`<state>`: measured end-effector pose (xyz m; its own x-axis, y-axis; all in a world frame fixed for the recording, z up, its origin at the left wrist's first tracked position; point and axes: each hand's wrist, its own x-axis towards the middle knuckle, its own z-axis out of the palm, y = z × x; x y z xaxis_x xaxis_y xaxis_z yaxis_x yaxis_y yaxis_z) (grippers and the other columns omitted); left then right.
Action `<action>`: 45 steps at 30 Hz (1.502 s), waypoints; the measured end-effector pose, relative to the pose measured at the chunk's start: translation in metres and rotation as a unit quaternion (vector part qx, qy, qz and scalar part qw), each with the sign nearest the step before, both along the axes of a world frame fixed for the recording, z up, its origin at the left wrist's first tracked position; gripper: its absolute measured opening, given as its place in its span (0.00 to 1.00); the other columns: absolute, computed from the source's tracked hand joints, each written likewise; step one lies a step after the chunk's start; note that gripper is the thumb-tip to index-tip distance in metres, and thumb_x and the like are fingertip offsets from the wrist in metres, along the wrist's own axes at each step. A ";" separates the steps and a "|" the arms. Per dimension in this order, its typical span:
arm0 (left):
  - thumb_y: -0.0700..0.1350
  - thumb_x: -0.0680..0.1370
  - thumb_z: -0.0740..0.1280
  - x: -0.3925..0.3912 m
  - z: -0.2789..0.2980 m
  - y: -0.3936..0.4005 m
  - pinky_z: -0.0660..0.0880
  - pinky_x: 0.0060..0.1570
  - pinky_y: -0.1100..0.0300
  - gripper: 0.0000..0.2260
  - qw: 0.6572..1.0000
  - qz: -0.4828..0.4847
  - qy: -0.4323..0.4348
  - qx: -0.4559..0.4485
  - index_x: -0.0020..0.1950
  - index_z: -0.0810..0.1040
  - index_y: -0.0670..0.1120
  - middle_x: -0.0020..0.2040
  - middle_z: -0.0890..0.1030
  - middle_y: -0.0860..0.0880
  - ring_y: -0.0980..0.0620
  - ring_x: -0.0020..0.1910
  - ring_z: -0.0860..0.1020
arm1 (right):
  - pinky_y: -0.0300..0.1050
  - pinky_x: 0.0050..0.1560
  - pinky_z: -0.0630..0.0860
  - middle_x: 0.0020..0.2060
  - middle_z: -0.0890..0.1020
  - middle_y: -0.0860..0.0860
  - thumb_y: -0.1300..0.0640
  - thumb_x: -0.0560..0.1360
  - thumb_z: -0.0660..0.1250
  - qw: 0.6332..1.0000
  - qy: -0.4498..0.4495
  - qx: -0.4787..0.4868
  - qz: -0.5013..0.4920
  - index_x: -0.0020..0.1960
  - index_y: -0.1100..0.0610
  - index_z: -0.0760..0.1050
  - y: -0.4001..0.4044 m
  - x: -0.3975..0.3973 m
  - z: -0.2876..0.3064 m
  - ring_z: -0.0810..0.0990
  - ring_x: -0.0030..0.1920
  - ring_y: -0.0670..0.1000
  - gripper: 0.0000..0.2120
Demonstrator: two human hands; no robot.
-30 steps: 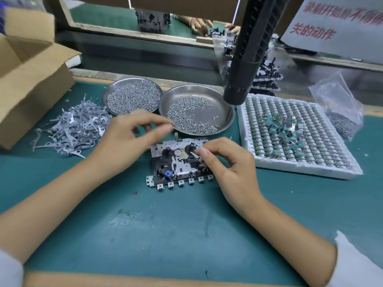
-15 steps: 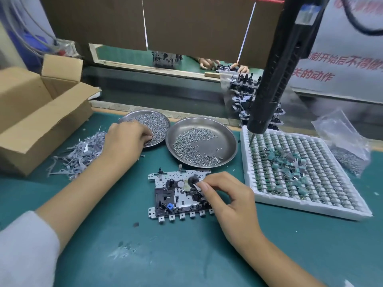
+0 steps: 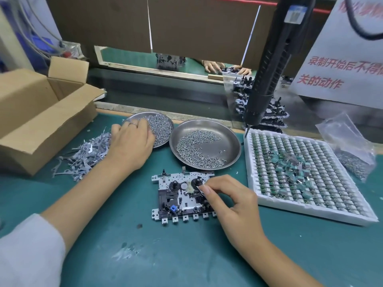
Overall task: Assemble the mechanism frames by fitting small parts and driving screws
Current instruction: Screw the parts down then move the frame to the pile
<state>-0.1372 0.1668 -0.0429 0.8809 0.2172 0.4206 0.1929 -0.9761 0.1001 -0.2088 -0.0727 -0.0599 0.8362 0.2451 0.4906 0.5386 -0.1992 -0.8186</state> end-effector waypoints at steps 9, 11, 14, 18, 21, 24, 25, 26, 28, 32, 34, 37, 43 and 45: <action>0.45 0.81 0.57 -0.001 -0.002 0.002 0.56 0.46 0.51 0.13 0.998 -0.019 -0.038 0.041 0.42 0.75 0.40 0.43 0.78 0.40 0.40 0.46 0.74 | 0.43 0.42 0.75 0.36 0.81 0.49 0.59 0.73 0.68 1.000 -0.003 -0.016 0.004 0.39 0.58 0.81 0.000 0.000 0.000 0.79 0.40 0.47 0.06; 0.46 0.81 0.58 -0.002 -0.002 0.004 0.56 0.46 0.51 0.14 0.998 -0.022 -0.038 0.047 0.43 0.76 0.40 0.44 0.79 0.40 0.40 0.48 0.75 | 0.44 0.41 0.74 0.36 0.81 0.50 0.60 0.73 0.68 1.000 -0.007 -0.016 0.004 0.38 0.59 0.81 0.000 0.000 0.000 0.78 0.39 0.48 0.06; 0.49 0.81 0.60 -0.002 -0.003 0.006 0.55 0.47 0.51 0.13 0.997 -0.033 -0.044 0.046 0.45 0.78 0.43 0.45 0.80 0.43 0.41 0.49 0.75 | 0.46 0.41 0.74 0.36 0.81 0.50 0.60 0.73 0.68 1.000 -0.013 -0.016 0.006 0.38 0.59 0.81 0.000 -0.001 0.001 0.78 0.39 0.49 0.06; 0.50 0.80 0.62 -0.006 0.000 0.008 0.55 0.47 0.53 0.10 0.997 -0.041 -0.046 -0.037 0.45 0.78 0.47 0.46 0.81 0.47 0.44 0.51 0.74 | 0.46 0.41 0.74 0.36 0.81 0.50 0.60 0.73 0.68 1.000 -0.011 -0.022 0.010 0.39 0.59 0.81 -0.001 -0.001 0.002 0.78 0.39 0.49 0.06; 0.47 0.80 0.63 -0.011 0.003 0.007 0.52 0.44 0.55 0.06 0.992 -0.037 -0.044 -0.113 0.44 0.77 0.50 0.44 0.80 0.50 0.45 0.52 0.75 | 0.47 0.41 0.74 0.36 0.80 0.50 0.60 0.74 0.68 0.999 -0.015 -0.027 0.011 0.39 0.59 0.81 -0.001 -0.001 0.002 0.78 0.39 0.50 0.06; 0.46 0.80 0.64 -0.019 0.007 0.005 0.59 0.52 0.55 0.05 0.977 -0.051 -0.048 -0.201 0.45 0.77 0.51 0.41 0.77 0.55 0.47 0.49 0.76 | 0.46 0.41 0.74 0.36 0.80 0.50 0.61 0.74 0.68 0.999 -0.019 -0.032 0.010 0.39 0.59 0.81 -0.002 -0.001 0.002 0.78 0.39 0.49 0.06; 0.45 0.80 0.64 -0.023 0.008 0.004 0.64 0.55 0.54 0.04 0.966 -0.062 -0.058 -0.245 0.46 0.77 0.49 0.39 0.77 0.55 0.49 0.46 0.77 | 0.44 0.42 0.74 0.37 0.80 0.49 0.61 0.74 0.68 0.999 -0.027 -0.036 0.008 0.39 0.60 0.81 -0.002 -0.001 0.003 0.78 0.40 0.48 0.06; 0.44 0.79 0.65 -0.028 0.008 0.002 0.69 0.54 0.54 0.03 0.951 -0.074 -0.076 -0.289 0.46 0.78 0.48 0.38 0.77 0.56 0.53 0.42 0.76 | 0.41 0.43 0.75 0.38 0.81 0.49 0.62 0.74 0.68 0.998 -0.039 -0.040 0.002 0.40 0.60 0.81 -0.002 -0.001 0.004 0.79 0.41 0.47 0.05; 0.42 0.78 0.67 -0.037 0.008 -0.006 0.72 0.46 0.63 0.02 0.919 -0.094 -0.119 -0.364 0.47 0.79 0.47 0.39 0.77 0.58 0.61 0.39 0.75 | 0.36 0.46 0.74 0.40 0.81 0.48 0.62 0.74 0.68 0.996 -0.066 -0.055 -0.023 0.43 0.61 0.82 0.000 0.004 0.011 0.79 0.43 0.44 0.05; 0.37 0.75 0.70 -0.048 0.006 -0.030 0.73 0.46 0.71 0.10 0.829 -0.149 -0.145 -0.519 0.43 0.78 0.53 0.42 0.81 0.56 0.62 0.40 0.78 | 0.37 0.51 0.73 0.48 0.82 0.51 0.62 0.75 0.67 0.977 -0.043 -0.192 -0.081 0.55 0.58 0.81 0.006 0.041 0.033 0.79 0.47 0.46 0.09; 0.36 0.74 0.70 -0.052 0.005 -0.038 0.74 0.47 0.71 0.11 0.808 -0.173 -0.143 -0.544 0.44 0.79 0.53 0.41 0.82 0.57 0.63 0.41 0.79 | 0.39 0.54 0.69 0.55 0.81 0.54 0.61 0.76 0.68 0.946 0.014 -0.314 -0.073 0.61 0.57 0.79 0.012 0.065 0.040 0.78 0.52 0.51 0.14; 0.38 0.73 0.71 -0.058 0.004 -0.044 0.73 0.46 0.72 0.10 0.803 -0.193 -0.142 -0.546 0.45 0.81 0.53 0.41 0.84 0.60 0.63 0.42 0.80 | 0.46 0.57 0.72 0.52 0.83 0.59 0.58 0.75 0.69 0.898 0.075 -0.429 -0.060 0.55 0.63 0.81 0.022 0.088 0.041 0.80 0.53 0.56 0.11; 0.39 0.73 0.72 -0.065 0.002 -0.055 0.74 0.46 0.70 0.08 0.784 -0.198 -0.122 -0.575 0.47 0.83 0.51 0.43 0.84 0.56 0.60 0.43 0.81 | 0.35 0.47 0.71 0.41 0.85 0.54 0.62 0.71 0.74 0.927 0.077 -0.354 -0.094 0.45 0.59 0.85 0.020 0.095 0.036 0.80 0.42 0.49 0.04; 0.40 0.72 0.73 -0.068 0.001 -0.058 0.75 0.45 0.70 0.07 0.782 -0.205 -0.113 -0.578 0.47 0.83 0.50 0.43 0.85 0.56 0.58 0.43 0.81 | 0.29 0.42 0.67 0.40 0.85 0.53 0.63 0.70 0.74 0.944 0.064 -0.308 -0.102 0.44 0.59 0.85 0.015 0.092 0.036 0.77 0.38 0.45 0.03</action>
